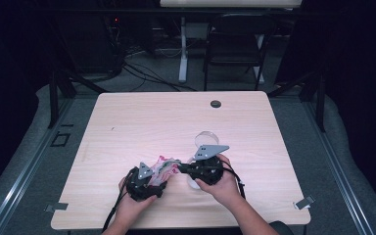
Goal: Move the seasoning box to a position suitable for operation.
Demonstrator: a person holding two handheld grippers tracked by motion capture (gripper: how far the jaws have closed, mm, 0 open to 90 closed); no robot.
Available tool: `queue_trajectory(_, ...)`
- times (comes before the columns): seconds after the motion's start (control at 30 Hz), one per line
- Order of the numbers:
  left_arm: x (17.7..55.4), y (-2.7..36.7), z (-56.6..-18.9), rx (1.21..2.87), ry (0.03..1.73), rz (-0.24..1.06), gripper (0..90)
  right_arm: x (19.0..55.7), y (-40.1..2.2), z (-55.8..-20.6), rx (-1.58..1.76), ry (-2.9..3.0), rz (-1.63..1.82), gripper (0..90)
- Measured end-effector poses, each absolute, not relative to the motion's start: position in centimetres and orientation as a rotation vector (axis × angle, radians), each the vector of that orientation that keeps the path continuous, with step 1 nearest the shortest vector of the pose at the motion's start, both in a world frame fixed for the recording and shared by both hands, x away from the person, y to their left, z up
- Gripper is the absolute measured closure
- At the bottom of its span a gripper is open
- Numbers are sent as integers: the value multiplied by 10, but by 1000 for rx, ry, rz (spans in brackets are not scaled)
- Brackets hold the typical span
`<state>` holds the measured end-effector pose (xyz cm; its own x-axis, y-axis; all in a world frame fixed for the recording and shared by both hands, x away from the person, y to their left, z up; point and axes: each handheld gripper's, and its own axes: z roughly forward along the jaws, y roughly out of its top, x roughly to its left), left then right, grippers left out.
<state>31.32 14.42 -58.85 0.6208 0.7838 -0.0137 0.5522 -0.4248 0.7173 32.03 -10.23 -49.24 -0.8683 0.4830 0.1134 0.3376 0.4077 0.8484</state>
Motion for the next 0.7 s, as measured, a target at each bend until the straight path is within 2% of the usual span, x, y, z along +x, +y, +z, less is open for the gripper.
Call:
queue_trajectory(0.07, 314, 144, -588, 2147, 1046, 419, 239, 320, -102, -492, 737, 2505, 1455, 887)
queue_trajectory(0.17, 314, 141, -589, 2158, 1058, 419, 150, 321, -103, -493, 741, 2507, 1441, 885)
queue_trajectory(0.37, 314, 141, -589, 2157, 1055, 416, 149, 322, -103, -493, 746, 2508, 1443, 884)
queue_trajectory(0.7, 314, 143, -588, 2127, 1057, 446, 317, 320, -103, -493, 748, 2498, 1455, 883)
